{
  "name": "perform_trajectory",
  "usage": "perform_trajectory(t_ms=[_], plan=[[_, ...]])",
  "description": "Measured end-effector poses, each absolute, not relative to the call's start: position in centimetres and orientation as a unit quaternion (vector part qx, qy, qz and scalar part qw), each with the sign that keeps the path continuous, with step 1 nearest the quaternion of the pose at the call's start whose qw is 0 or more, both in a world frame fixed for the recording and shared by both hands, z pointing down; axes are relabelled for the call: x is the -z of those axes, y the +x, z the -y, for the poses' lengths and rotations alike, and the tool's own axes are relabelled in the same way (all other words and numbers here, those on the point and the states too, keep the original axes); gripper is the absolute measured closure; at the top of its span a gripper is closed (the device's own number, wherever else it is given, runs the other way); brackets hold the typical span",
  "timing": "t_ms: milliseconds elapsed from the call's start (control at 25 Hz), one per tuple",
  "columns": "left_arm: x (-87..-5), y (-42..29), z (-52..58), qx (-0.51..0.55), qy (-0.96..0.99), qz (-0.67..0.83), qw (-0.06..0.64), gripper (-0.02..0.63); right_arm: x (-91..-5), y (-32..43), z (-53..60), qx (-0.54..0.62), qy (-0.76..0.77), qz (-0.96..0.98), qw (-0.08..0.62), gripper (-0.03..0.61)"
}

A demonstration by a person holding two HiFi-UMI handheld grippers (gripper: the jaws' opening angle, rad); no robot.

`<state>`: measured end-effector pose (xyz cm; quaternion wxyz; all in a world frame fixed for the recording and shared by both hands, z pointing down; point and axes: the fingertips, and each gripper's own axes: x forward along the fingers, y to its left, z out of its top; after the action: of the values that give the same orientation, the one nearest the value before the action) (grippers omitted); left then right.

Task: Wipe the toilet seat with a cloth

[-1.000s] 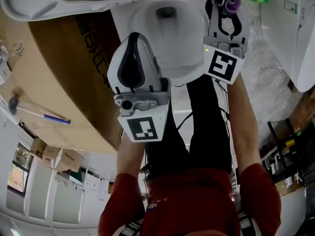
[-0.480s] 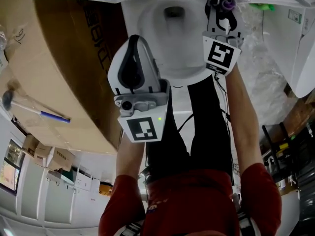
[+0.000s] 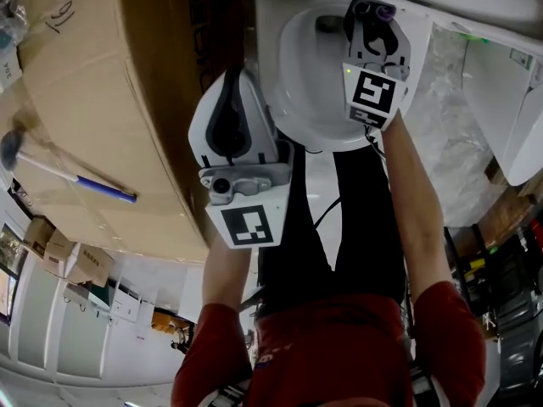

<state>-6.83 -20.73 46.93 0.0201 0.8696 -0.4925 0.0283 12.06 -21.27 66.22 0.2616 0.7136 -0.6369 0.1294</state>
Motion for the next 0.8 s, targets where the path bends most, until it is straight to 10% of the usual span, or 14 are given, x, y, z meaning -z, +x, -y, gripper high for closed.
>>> perform_trajectory(t_ms=[800], plan=[[-45.3,-12.4,20.3,-0.001,0.86,0.507,0.061,0.601,-64.9,0.3,26.6,-0.074,0.62,0.716,0.312,0.505]])
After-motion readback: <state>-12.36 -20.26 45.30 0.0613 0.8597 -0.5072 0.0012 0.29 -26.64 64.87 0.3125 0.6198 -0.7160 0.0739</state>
